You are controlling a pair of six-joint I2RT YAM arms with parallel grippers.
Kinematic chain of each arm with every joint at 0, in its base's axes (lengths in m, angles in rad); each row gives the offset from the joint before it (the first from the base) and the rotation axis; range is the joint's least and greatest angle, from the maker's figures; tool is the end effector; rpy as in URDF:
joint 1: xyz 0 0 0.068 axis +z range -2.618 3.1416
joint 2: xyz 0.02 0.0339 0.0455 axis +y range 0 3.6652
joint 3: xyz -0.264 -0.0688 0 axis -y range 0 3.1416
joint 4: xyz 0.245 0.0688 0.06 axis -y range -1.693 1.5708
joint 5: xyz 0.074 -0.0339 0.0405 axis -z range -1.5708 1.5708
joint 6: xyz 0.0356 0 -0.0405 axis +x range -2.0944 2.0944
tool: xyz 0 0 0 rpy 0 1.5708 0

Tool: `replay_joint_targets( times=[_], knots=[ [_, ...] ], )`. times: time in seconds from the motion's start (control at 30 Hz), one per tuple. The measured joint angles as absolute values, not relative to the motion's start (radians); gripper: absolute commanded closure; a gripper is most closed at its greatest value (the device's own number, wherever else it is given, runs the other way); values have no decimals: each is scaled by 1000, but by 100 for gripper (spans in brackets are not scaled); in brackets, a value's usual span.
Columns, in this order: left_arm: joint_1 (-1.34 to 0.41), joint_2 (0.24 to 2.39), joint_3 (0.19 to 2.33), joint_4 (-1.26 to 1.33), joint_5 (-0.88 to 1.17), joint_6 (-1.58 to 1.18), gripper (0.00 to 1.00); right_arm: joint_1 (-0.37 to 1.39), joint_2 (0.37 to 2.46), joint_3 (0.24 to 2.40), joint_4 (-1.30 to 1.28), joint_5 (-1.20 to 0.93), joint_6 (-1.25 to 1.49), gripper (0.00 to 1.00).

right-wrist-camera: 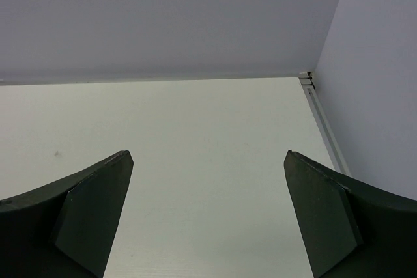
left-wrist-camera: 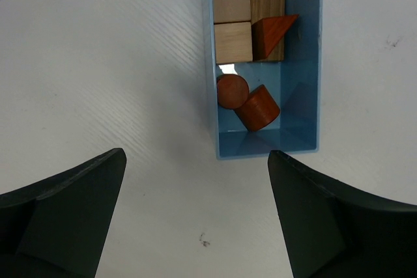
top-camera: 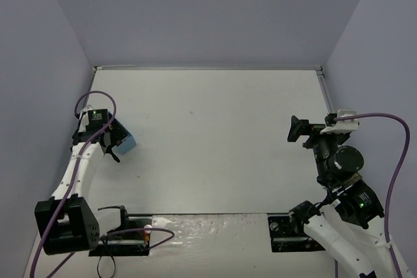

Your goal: Build the wood block tower

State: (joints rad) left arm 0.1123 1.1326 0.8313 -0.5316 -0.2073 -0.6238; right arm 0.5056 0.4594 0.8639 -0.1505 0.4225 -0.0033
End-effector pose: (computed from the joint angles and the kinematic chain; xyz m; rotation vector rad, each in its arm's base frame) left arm 0.2307 0.0334 0.2566 -0.9450 2.1848 0.0067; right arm 0.0841 0.0299 0.4089 0.0214 1.3409 0.1467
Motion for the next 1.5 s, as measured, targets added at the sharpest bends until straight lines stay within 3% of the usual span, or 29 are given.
replay_joint_targets(
  times=[0.33,0.43,0.53,0.6,0.97,1.23,1.5],
  knots=[
    [161,1355,883,-403,-211,-633,37,506,507,864,-156,413,-3,0],
    [168,1418,909,-369,-215,-628,56,506,515,864,-158,413,-3,0],
    [172,1478,932,-340,-216,-617,87,506,528,864,-163,411,-3,0],
    [171,1513,946,-333,-216,-602,100,506,537,864,-167,410,-3,0],
    [130,1541,1060,-423,-263,-450,100,506,546,864,-185,386,20,0],
    [-153,1585,1209,-482,-486,-216,100,506,561,864,-187,368,23,0],
    [-359,1781,1217,-500,-740,-114,100,506,562,864,-195,365,24,0]
  ],
)
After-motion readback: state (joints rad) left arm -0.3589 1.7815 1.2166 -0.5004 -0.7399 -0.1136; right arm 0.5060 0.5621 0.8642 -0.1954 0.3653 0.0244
